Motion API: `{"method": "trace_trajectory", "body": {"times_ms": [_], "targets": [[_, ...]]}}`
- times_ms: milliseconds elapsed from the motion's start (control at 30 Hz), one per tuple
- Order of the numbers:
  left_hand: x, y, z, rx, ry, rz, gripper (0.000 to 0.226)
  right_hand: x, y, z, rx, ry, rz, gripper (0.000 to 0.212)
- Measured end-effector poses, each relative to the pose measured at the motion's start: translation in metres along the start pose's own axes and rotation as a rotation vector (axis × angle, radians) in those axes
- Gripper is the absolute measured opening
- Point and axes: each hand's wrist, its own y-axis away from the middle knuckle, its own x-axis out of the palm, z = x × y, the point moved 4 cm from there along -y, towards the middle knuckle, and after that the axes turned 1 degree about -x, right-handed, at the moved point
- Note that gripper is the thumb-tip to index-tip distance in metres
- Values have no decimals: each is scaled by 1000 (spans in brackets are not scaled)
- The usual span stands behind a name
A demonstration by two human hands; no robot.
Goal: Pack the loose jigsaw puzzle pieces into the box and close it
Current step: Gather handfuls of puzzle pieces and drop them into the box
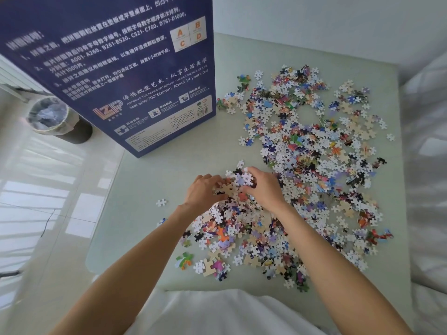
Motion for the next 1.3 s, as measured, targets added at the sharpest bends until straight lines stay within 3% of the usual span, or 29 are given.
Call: {"method": "trace_trajectory", "body": {"times_ms": [267, 533, 700, 767, 1067, 1300], "targets": [[-7, 2, 5, 3, 103, 8, 29, -18, 5, -9, 35, -27, -102, 40], [-10, 6, 0, 22, 121, -10, 29, -27, 15, -10, 43, -18, -152, 45], [10, 19, -7, 58, -137, 86, 70, -18, 21, -13, 79, -75, -168, 43], [17, 21, -12, 31, -183, 73, 75, -14, 24, -13, 89, -95, -171, 43], [6, 17, -10, -46, 124, 66, 46, -18, 36, -15, 103, -80, -249, 34], [1, 18, 0, -91, 199, 89, 37, -16, 42, -17, 57, -84, -237, 34]]}}
